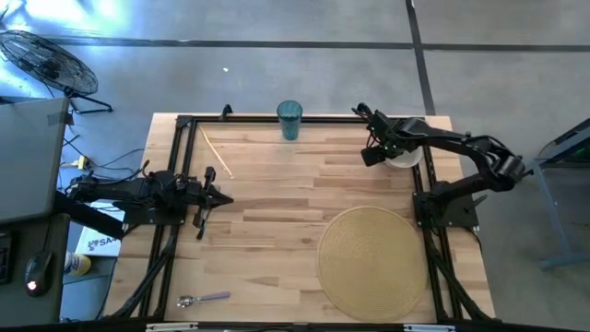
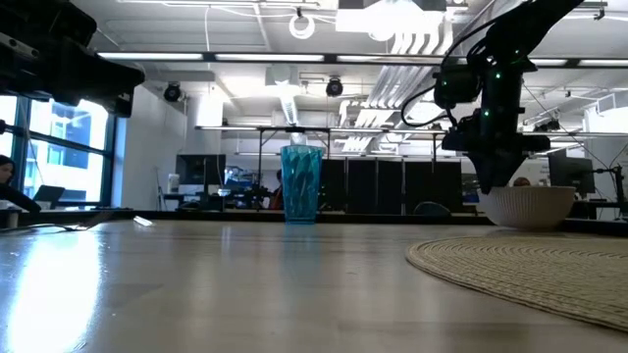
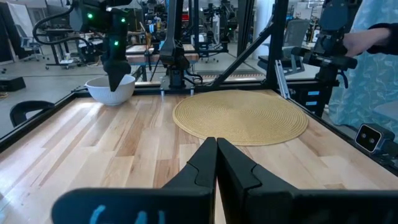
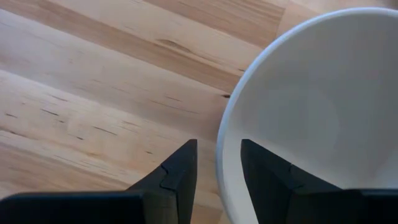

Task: Pick & Place Utensil
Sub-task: Put the white bowl on the brown mat

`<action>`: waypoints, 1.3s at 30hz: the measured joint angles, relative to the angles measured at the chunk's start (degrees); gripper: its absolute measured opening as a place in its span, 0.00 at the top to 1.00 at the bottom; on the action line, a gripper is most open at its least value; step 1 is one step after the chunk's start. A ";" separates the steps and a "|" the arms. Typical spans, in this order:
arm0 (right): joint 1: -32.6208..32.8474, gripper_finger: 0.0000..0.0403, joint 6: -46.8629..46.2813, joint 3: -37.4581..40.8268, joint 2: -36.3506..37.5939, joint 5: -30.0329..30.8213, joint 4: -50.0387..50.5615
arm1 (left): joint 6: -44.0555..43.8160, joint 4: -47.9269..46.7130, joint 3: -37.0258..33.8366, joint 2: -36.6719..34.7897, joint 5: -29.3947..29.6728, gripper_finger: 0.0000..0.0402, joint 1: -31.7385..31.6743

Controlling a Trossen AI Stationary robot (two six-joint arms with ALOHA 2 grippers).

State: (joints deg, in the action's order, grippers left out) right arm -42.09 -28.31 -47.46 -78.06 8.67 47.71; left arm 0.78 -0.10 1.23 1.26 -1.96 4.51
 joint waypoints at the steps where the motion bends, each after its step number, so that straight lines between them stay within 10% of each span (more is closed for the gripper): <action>1: 0.00 0.71 0.02 0.00 0.00 0.02 0.00 | 0.00 0.00 -0.01 0.00 0.00 1.00 0.01; 24: 2.03 0.98 -1.45 3.50 0.04 1.86 0.83 | 0.00 0.00 -0.02 0.00 0.00 1.00 0.01; 39: 11.17 0.99 -6.96 -0.96 0.01 5.09 10.16 | 0.00 0.00 -0.01 0.00 0.02 1.00 0.00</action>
State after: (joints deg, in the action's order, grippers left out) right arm -30.92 -35.28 -48.42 -78.05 13.75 57.87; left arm 0.78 -0.10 1.23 1.26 -1.94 4.52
